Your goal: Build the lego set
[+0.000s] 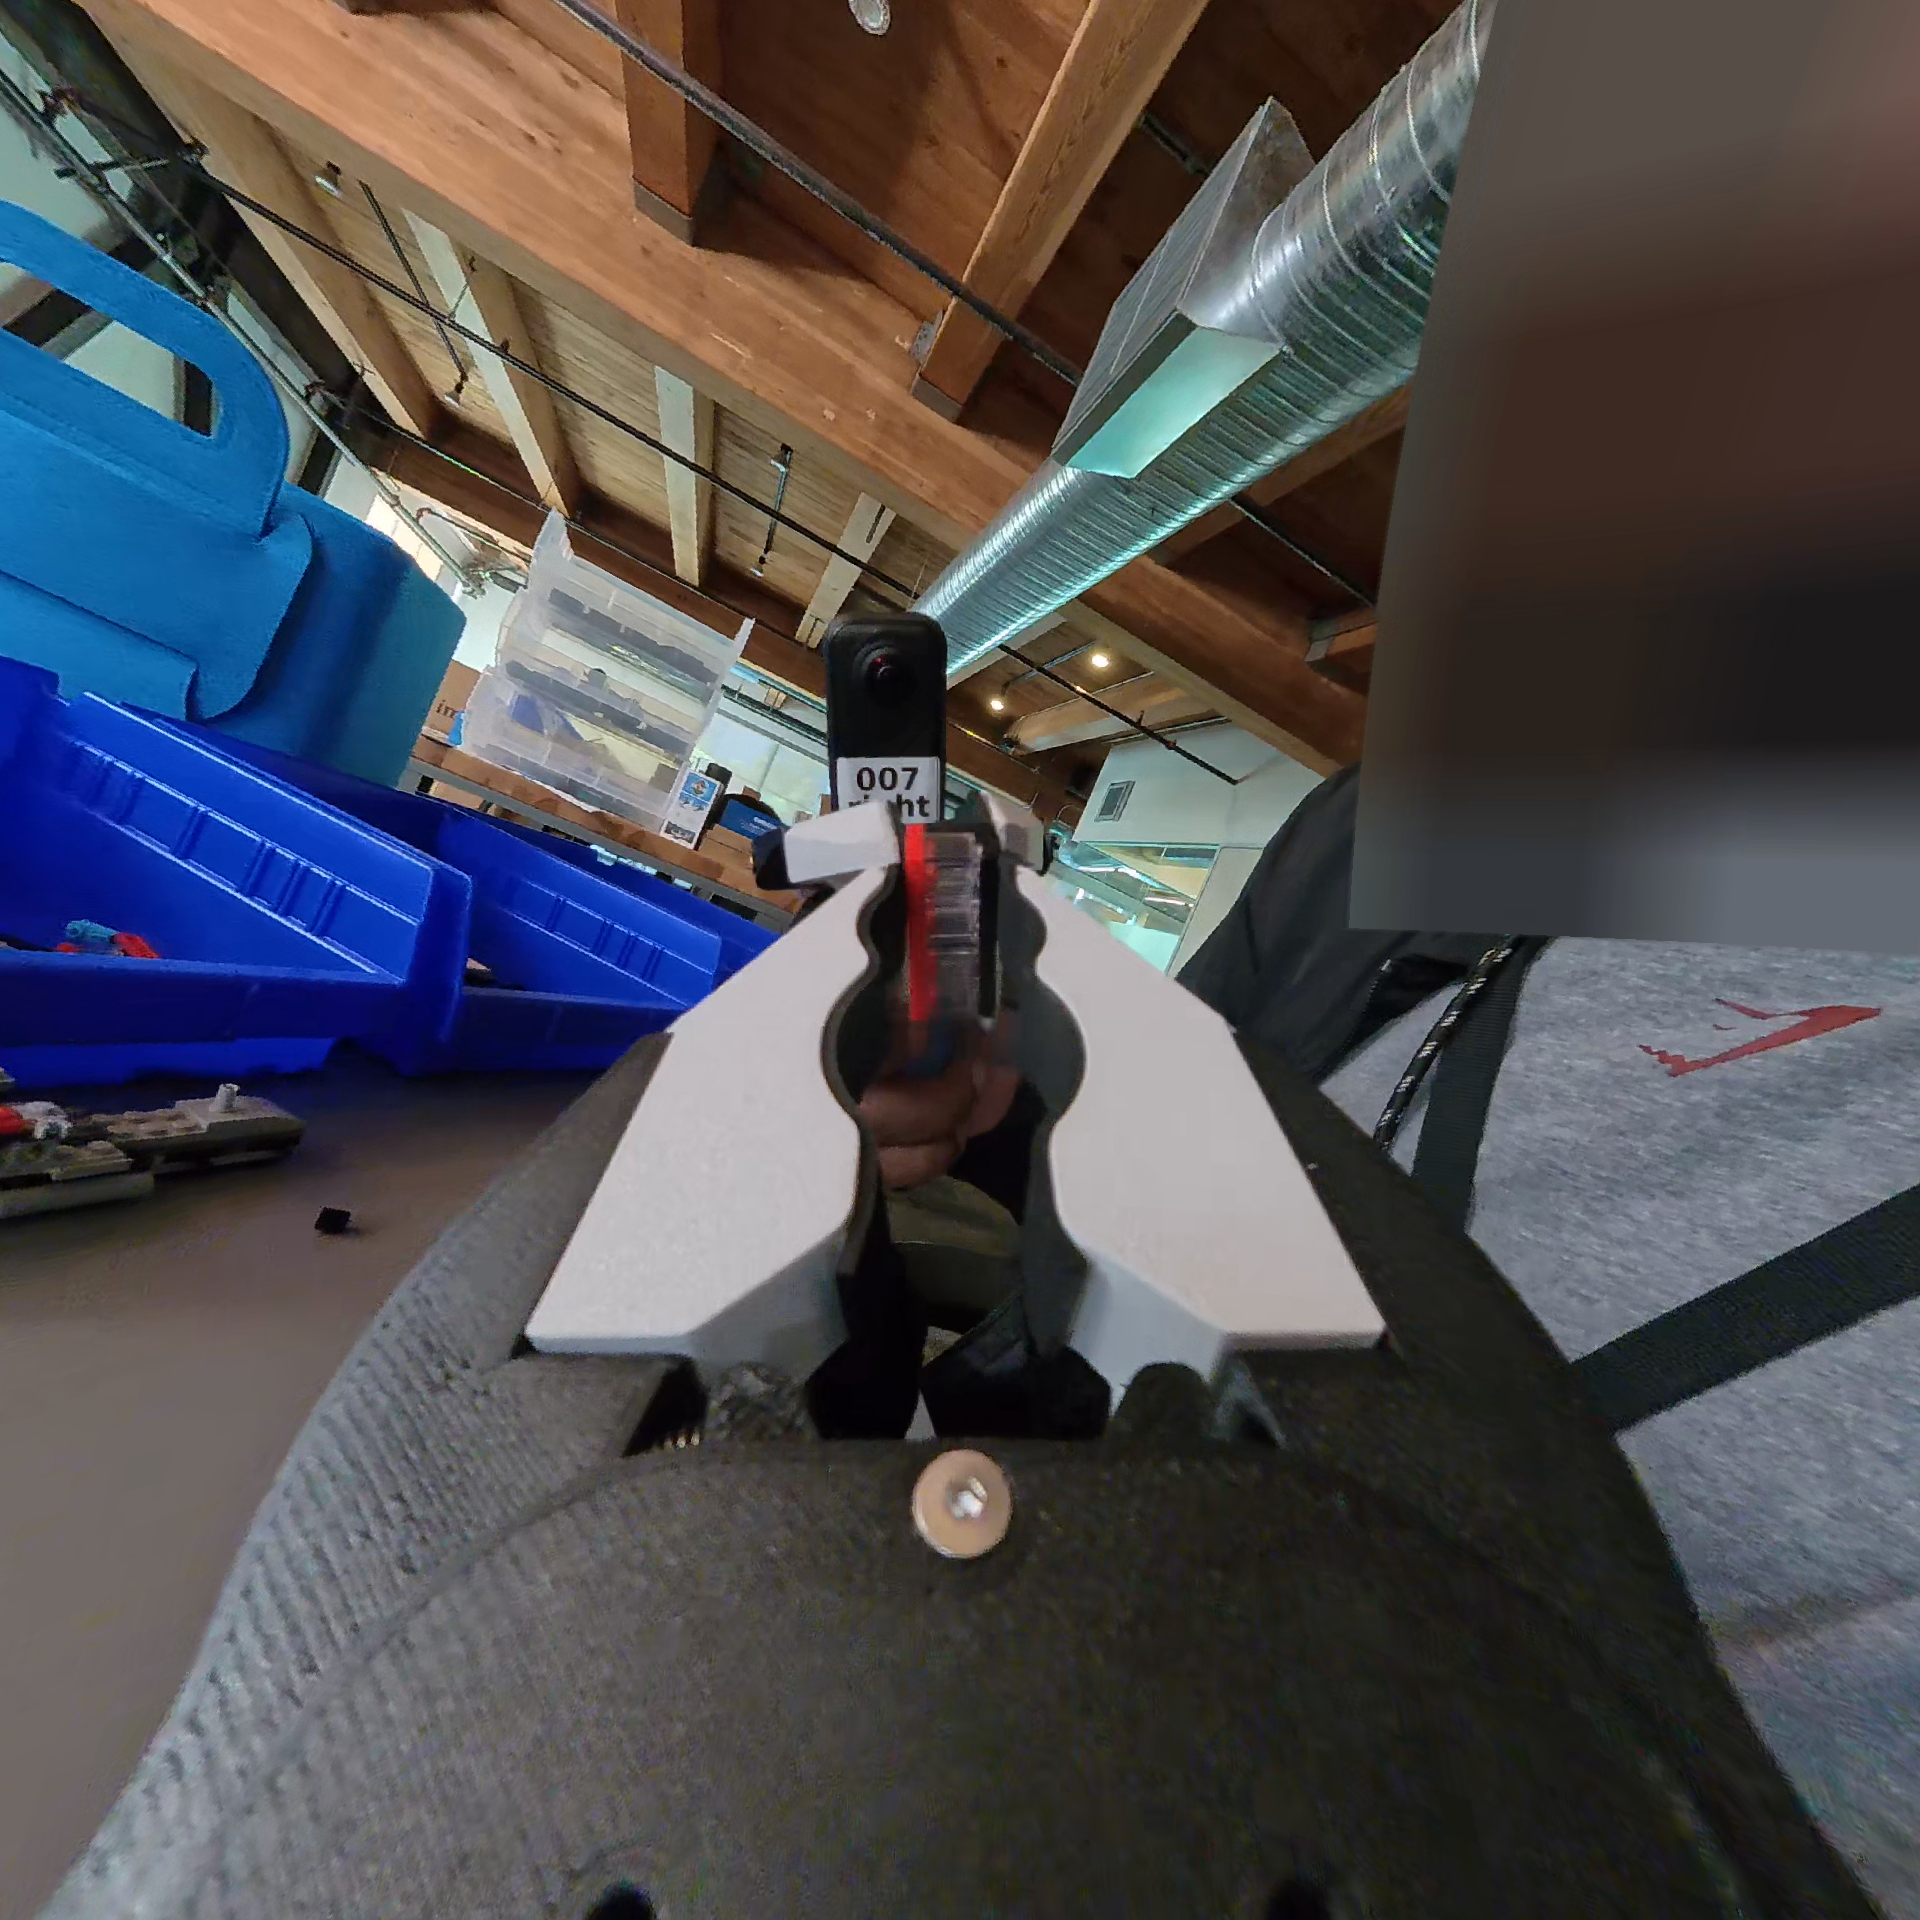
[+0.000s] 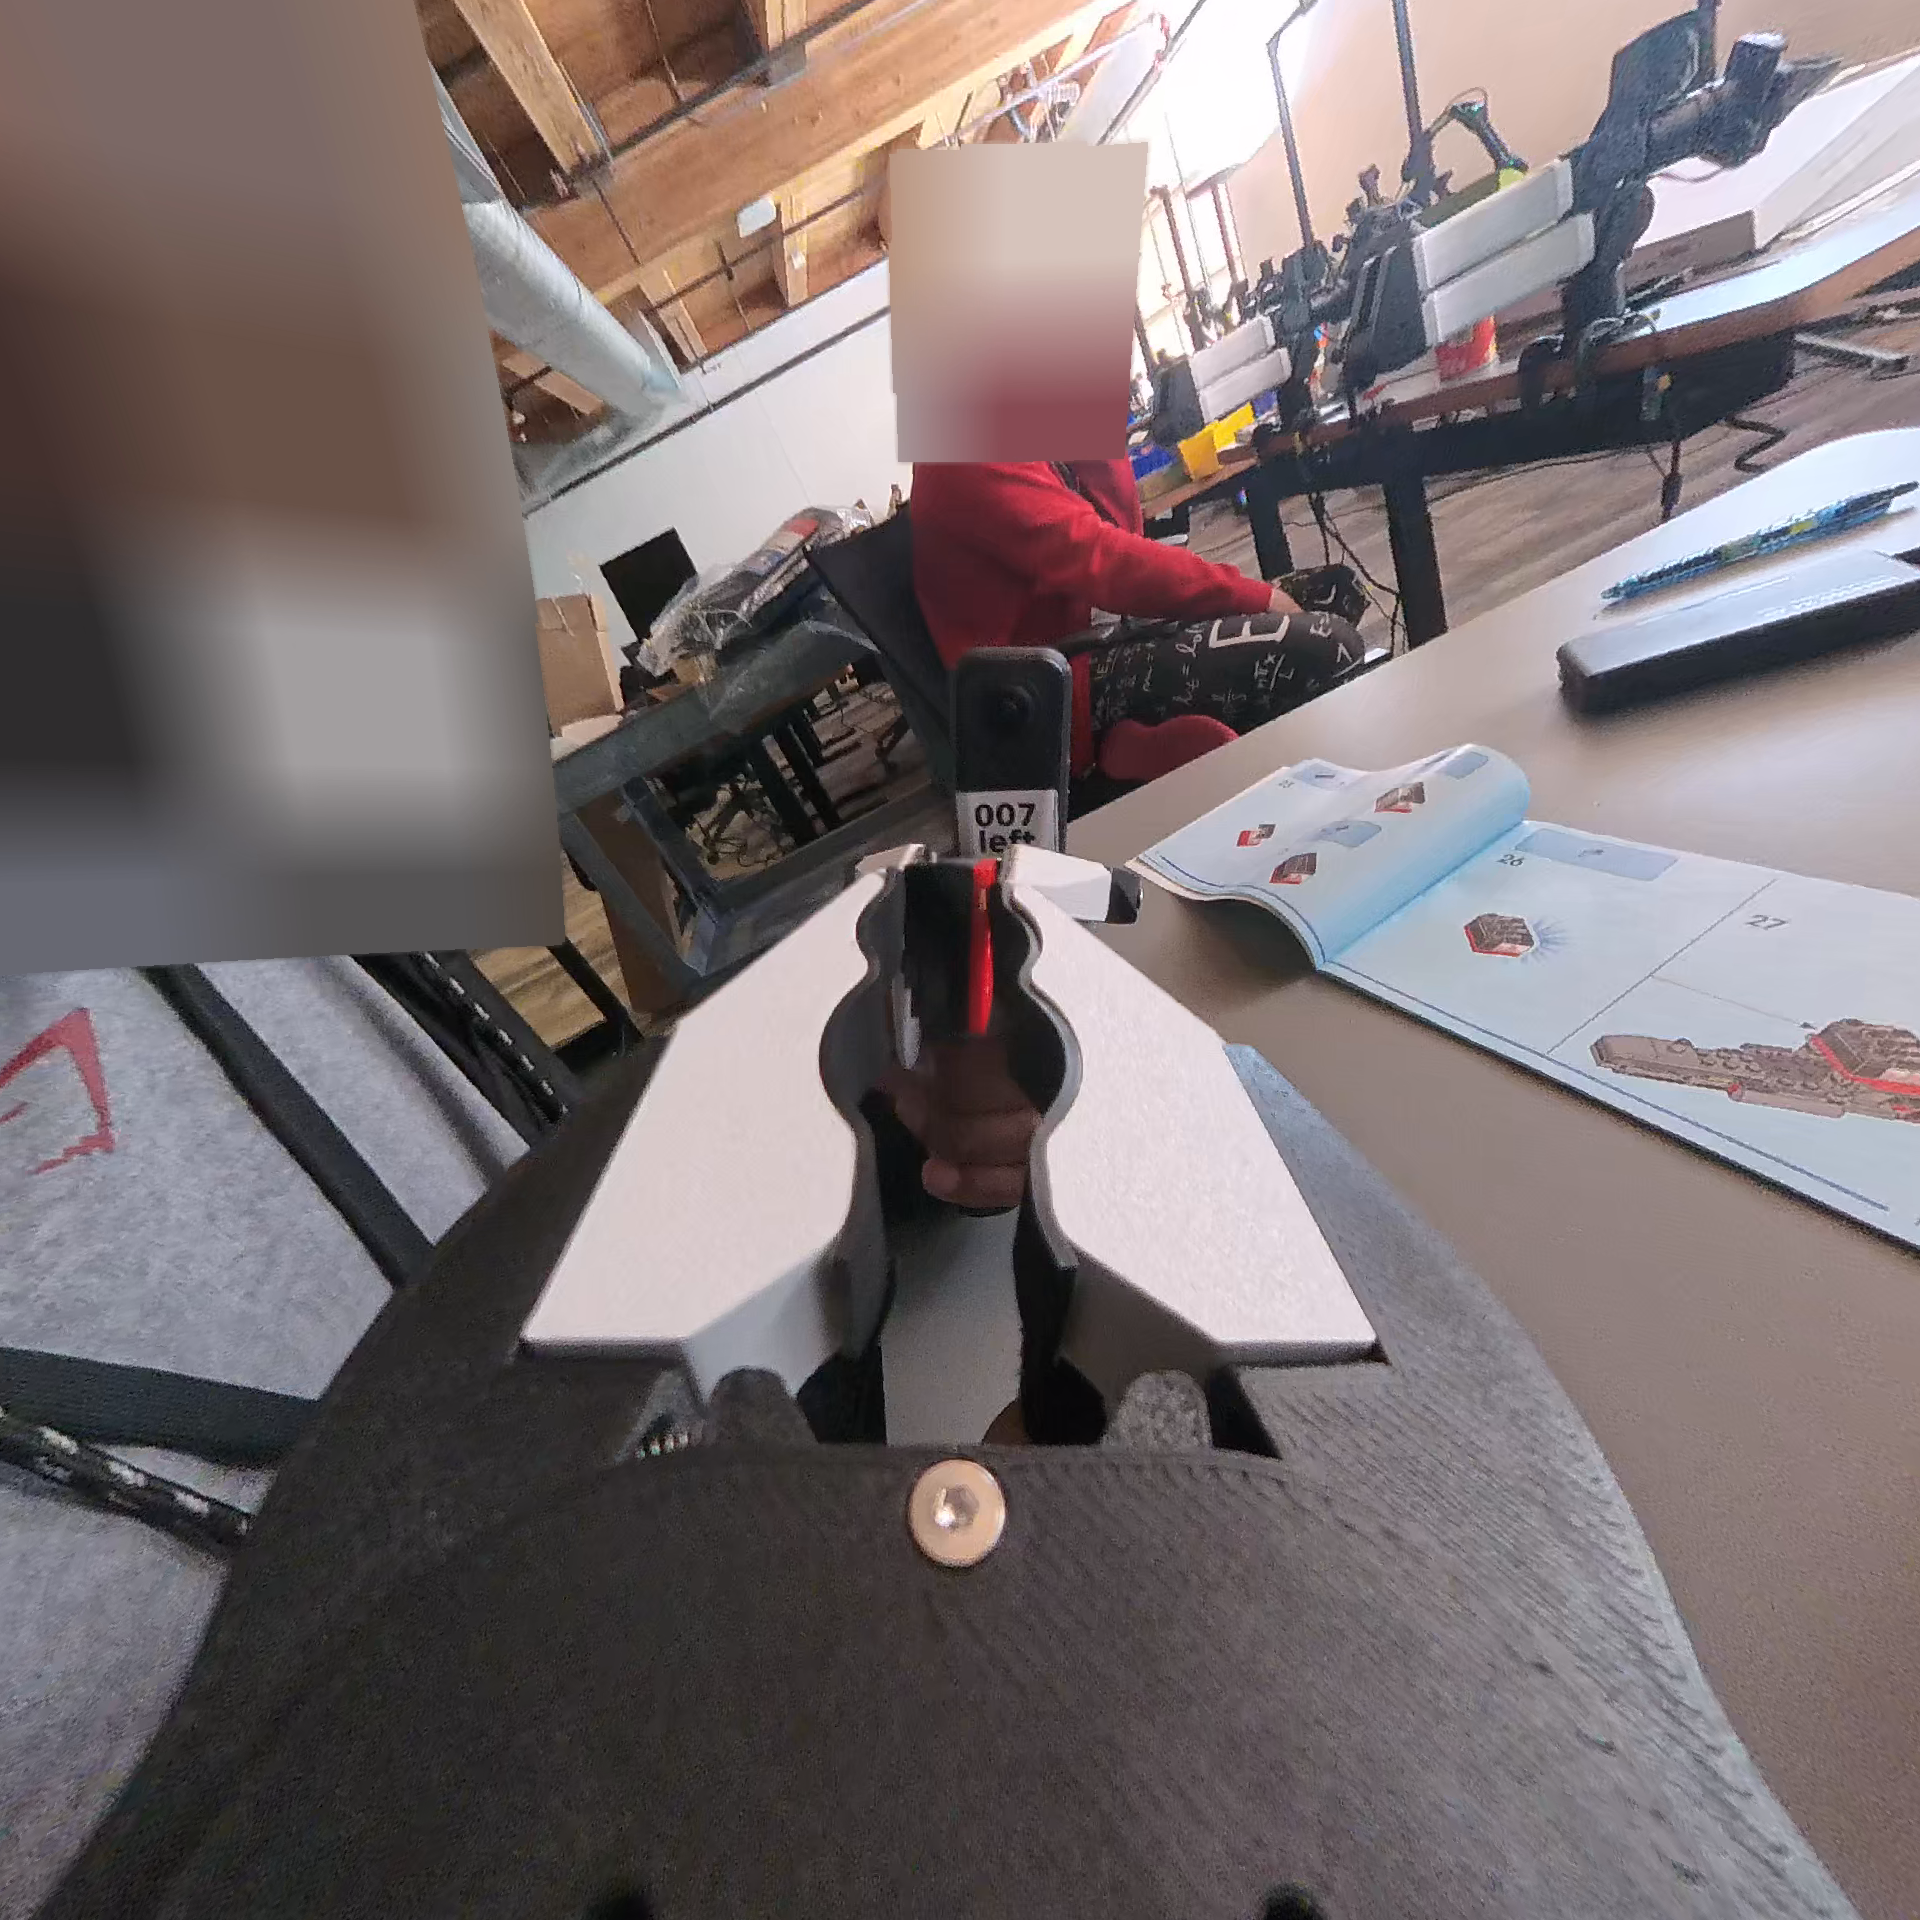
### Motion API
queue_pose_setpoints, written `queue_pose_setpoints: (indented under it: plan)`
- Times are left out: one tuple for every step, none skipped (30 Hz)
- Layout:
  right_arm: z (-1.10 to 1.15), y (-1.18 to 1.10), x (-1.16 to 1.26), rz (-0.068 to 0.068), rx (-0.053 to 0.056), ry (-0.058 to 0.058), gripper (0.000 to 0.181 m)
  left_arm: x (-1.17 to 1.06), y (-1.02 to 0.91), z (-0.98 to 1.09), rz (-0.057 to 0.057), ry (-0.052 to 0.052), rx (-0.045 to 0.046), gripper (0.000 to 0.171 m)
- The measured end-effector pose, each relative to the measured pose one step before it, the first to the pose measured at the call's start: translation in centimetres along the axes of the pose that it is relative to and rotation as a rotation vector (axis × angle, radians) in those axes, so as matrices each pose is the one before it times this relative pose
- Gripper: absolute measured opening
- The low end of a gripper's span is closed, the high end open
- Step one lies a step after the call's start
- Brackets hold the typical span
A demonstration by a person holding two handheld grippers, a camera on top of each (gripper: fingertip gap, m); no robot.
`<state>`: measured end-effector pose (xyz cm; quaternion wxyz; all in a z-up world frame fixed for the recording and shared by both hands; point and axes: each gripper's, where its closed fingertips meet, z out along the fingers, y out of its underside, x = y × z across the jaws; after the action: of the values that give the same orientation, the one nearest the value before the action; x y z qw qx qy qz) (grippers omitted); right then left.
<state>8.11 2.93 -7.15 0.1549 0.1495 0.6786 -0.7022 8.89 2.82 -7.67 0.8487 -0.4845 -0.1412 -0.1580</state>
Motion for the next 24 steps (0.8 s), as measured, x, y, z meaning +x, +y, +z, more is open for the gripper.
queue_pose_setpoints:
  plan:
    - [-0.011, -0.008, 0.021, -0.0026, -0.0032, 0.0004, 0.017, -0.04, 0.004, -0.053, -0.0023, -0.0012, -0.0017, 0.017]
    - [-0.005, 0.024, 0.016, -0.0057, -0.0038, 0.0023, 0.017, -0.04, 0.002, -0.018, 0.0029, -0.0041, -0.00105, 0.017]
    - [0.008, 0.008, 0.006, -0.0034, -0.0019, 0.0009, 0.017, -0.007, 0.023, 0.002, 0.0006, -0.0013, -0.00216, 0.017]
    - [0.012, -0.012, -0.01, -0.0003, 0.0002, -0.0006, 0.017, -0.004, 0.019, 0.023, -0.0009, -0.0001, -0.00122, 0.017]
    - [-0.006, 0.001, 0.01, -0.0002, 0.0006, -0.0013, 0.017, -0.008, -0.012, 0.019, 0.0014, -0.001, 0.00177, 0.017]
    - [-0.006, 0.001, 0.011, -0.0005, 0.0006, -0.0014, 0.017, -0.012, -0.016, 0.011, 0.0025, -0.0016, 0.00201, 0.017]
    - [0.0, 0.009, 0.003, 0.0002, 0.0001, -0.0016, 0.017, -0.006, 0.02, -0.005, 0.0038, -0.0018, -0.00003, 0.017]
    - [-0.003, 0.011, -0.003, 0.0007, -0.0004, -0.0024, 0.017, 0.008, 0.028, -0.003, 0.0078, -0.0016, -0.00144, 0.017]
    - [0.008, -0.004, -0.005, 0.0006, -0.0003, -0.0014, 0.017, -0.004, -0.005, -0.012, 0.0127, -0.0049, -0.00162, 0.017]
    - [0.012, -0.029, 0.016, 0.0005, 0.0002, 0.0007, 0.017, -0.036, -0.025, 0.0, 0.0139, -0.0083, -0.00231, 0.017]
    - [-0.006, -0.05, 0.014, 0.0009, 0.0004, 0.0014, 0.017, -0.025, -0.019, 0.003, 0.011, -0.0066, -0.00277, 0.017]
    - [-0.006, -0.027, 0.028, -0.0007, -0.001, 0.0022, 0.017, -0.014, -0.059, 0.006, 0.0079, -0.005, 0.00141, 0.017]
    - [0.016, 0.014, 0.024, -0.003, -0.0036, 0.0029, 0.021, -0.038, -0.093, -0.003, 0.0064, -0.0055, 0.00438, 0.017]
    - [0.024, 0.042, 0.007, -0.0036, -0.0053, 0.002, 0.026, -0.012, -0.082, -0.021, 0.0062, -0.0032, 0.00437, 0.017]
    - [0.047, 0.057, -0.006, -0.0037, -0.0049, 0.0027, 0.029, 0.0, -0.003, 0.006, 0.0056, -0.0015, -0.00091, 0.017]
    - [0.048, 0.036, 0.032, -0.0041, -0.0032, 0.006, 0.031, -0.011, 0.069, 0.017, 0.0085, -0.0041, -0.00552, 0.017]
    - [0.044, 0.027, 0.062, -0.0043, -0.0022, 0.0071, 0.031, -0.004, 0.12, 0.049, 0.0119, -0.0054, -0.00898, 0.017]
    - [0.043, 0.021, 0.039, -0.0035, -0.0023, 0.0045, 0.031, 0.032, 0.127, 0.078, 0.0126, -0.0036, -0.00961, 0.017]
    - [0.032, 0.038, -0.002, -0.0028, -0.0026, 0.0008, 0.03, 0.062, 0.098, 0.079, 0.0118, -0.0024, -0.00728, 0.017]
    - [0.026, 0.038, -0.035, -0.0028, -0.0019, -0.0019, 0.028, 0.03, 0.071, 0.068, 0.0094, -0.0034, -0.00563, 0.017]
    - [0.012, 0.036, -0.112, -0.0033, 0.0004, -0.0063, 0.025, -0.055, 0.071, 0.054, 0.0087, -0.0072, -0.00491, 0.017]
    - [-0.006, 0.016, -0.125, -0.0031, 0.0021, -0.0064, 0.02, -0.037, 0.044, -0.001, 0.0104, -0.006, -0.00339, 0.017]
    - [0.002, 0.037, -0.054, -0.0034, 0.0002, -0.0005, 0.019, 0.053, 0.011, -0.018, 0.0077, 0.0009, -0.00125, 0.017]
    - [0.022, 0.046, -0.06, -0.0046, -0.0012, 0.0003, 0.019, 0.063, 0.016, -0.031, 0.0054, 0.0025, -0.00249, 0.017]
